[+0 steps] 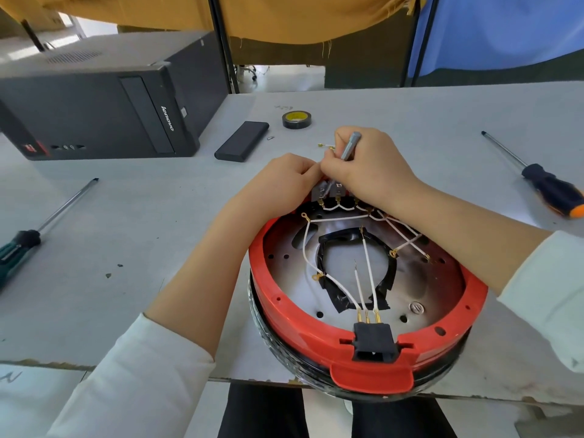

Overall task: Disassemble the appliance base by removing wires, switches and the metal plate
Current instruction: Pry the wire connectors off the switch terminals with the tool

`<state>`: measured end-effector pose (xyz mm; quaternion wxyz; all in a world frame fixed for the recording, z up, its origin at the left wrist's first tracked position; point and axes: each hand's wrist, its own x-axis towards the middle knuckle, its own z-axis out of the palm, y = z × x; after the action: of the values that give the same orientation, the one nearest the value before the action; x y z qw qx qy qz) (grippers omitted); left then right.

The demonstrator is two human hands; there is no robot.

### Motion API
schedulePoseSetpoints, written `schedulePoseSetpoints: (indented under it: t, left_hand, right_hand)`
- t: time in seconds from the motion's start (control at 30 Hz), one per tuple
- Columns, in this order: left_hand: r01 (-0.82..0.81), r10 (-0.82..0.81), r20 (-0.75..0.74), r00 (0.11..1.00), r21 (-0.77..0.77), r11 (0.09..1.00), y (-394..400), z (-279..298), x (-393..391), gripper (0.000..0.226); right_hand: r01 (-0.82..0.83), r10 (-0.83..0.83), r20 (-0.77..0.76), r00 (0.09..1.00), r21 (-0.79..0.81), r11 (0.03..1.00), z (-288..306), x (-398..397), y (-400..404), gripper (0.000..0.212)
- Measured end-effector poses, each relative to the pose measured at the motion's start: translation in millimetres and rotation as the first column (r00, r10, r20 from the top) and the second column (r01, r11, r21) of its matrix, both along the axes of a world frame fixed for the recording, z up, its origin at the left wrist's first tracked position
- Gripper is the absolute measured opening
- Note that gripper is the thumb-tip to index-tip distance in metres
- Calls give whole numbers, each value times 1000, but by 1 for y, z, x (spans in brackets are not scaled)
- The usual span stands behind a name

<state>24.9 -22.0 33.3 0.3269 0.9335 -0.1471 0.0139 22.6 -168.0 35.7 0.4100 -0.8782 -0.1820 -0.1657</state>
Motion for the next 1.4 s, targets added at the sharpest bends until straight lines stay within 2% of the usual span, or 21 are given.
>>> schedulePoseSetpoints:
  t: [0.17,0.57,0.8,0.93,1.17,1.3,1.4]
  left_hand:
    - [-24,23,53,998,23,999,0,0,-3,43]
    - [-43,41,83,996,24,999,-2,1,-4,49]
    - [-40,39,59,997,14,999,-1,0,-5,49]
    - [-58,58,35,998,-9,998,0,0,-5,46]
    - [-88,88,17,996,-32,996,0,1,-5,44]
    - [-90,90,3,996,-39,995,0,2,-6,42]
    - [-64,63,-16,998,-35,997,1,3,-7,30]
  right_hand:
    - [-73,75,133,988,-19,997,-2,-9,-4,40]
    - [-7,6,-59,998,-14,1000,5,2,3,35]
    - [-64,70,130,989,-50,997,0,-11,-4,40]
    - [-107,122,142,982,-107,989,-1,-12,-3,42]
    - [-65,136,225,965,-297,953,0,-16,1,46]
    - [-87,158,244,957,-279,956,1,-18,1,46]
    - [-93,173,256,951,-298,950,0,-18,3,46]
